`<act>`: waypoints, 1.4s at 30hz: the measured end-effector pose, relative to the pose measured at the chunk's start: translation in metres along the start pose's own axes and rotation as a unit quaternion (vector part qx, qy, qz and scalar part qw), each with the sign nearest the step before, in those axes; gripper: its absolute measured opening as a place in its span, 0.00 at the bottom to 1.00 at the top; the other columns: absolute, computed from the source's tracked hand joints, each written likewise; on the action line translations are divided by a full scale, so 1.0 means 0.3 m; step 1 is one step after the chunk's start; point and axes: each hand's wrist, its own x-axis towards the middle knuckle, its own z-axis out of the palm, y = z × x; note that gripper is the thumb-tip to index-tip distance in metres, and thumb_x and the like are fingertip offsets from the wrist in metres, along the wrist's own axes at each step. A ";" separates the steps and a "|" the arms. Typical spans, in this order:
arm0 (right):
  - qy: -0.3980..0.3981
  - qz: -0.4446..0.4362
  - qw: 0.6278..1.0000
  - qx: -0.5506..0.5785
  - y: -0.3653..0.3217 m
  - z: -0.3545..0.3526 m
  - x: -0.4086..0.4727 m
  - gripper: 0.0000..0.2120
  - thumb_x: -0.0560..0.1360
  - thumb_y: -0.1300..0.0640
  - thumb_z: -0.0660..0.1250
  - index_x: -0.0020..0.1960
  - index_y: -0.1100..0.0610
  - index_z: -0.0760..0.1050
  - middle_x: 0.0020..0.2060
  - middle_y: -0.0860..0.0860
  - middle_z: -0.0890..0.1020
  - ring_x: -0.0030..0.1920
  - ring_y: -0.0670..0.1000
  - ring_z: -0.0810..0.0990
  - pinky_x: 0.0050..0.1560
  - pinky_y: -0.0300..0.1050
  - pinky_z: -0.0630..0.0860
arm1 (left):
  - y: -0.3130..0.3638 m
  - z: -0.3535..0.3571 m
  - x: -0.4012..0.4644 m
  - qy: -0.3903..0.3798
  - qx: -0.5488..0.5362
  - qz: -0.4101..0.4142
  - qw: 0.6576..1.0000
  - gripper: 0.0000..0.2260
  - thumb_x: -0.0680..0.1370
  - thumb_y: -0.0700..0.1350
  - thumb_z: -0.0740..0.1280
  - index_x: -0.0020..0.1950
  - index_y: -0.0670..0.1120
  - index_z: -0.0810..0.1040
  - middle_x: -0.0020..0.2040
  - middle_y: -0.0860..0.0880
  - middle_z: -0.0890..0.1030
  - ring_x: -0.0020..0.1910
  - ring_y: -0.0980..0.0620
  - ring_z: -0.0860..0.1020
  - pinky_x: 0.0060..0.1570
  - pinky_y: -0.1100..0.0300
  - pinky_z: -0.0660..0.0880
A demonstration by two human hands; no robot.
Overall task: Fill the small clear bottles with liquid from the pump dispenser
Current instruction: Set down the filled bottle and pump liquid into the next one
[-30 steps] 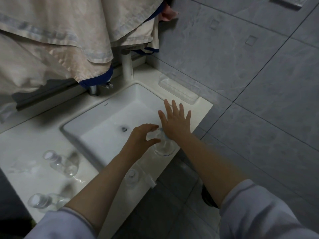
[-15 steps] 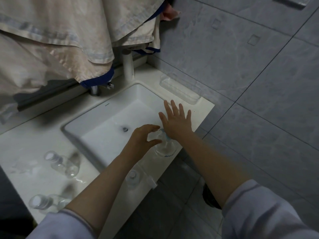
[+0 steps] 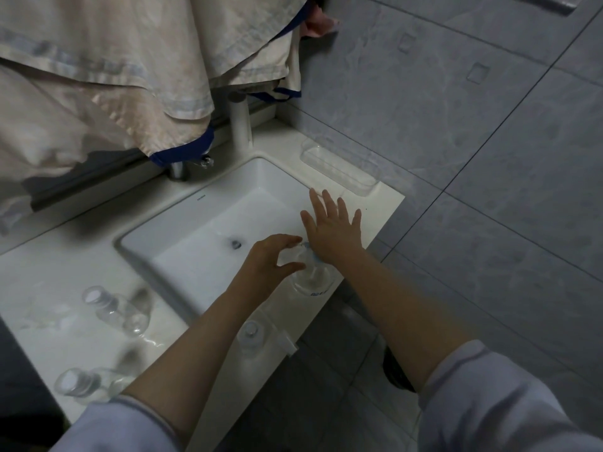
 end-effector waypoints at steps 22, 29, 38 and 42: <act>0.032 -0.014 0.999 0.002 -0.009 -0.054 -0.001 0.29 0.79 0.37 0.37 0.76 0.45 0.36 0.78 0.49 0.45 0.77 0.55 0.43 0.72 0.60 0.36 | 0.024 -0.023 0.009 -0.035 -0.002 -0.016 0.999 0.31 0.70 0.58 0.61 0.67 0.41 0.69 0.68 0.43 0.71 0.67 0.49 0.69 0.70 0.58 0.62; -0.018 0.008 0.999 0.027 -0.004 -0.014 -0.010 0.28 0.79 0.37 0.36 0.76 0.44 0.35 0.78 0.48 0.44 0.77 0.55 0.42 0.72 0.61 0.35 | -0.016 -0.001 0.014 0.020 -0.013 0.020 1.000 0.21 0.71 0.40 0.73 0.62 0.37 0.74 0.59 0.40 0.78 0.59 0.44 0.76 0.64 0.53 0.70; 0.009 -0.003 1.000 0.015 -0.008 -0.059 0.000 0.30 0.78 0.36 0.37 0.76 0.44 0.35 0.78 0.49 0.44 0.77 0.55 0.43 0.72 0.61 0.36 | -0.013 0.009 0.035 0.044 -0.008 0.040 0.998 0.22 0.71 0.40 0.72 0.63 0.38 0.74 0.60 0.41 0.78 0.59 0.45 0.76 0.65 0.52 0.69; -0.019 0.008 0.999 0.027 -0.007 -0.034 -0.012 0.28 0.79 0.37 0.36 0.76 0.44 0.35 0.78 0.49 0.45 0.77 0.56 0.44 0.72 0.62 0.36 | -0.036 0.021 0.027 0.044 -0.009 0.052 0.998 0.21 0.70 0.41 0.73 0.61 0.38 0.76 0.58 0.41 0.79 0.57 0.45 0.77 0.62 0.54 0.72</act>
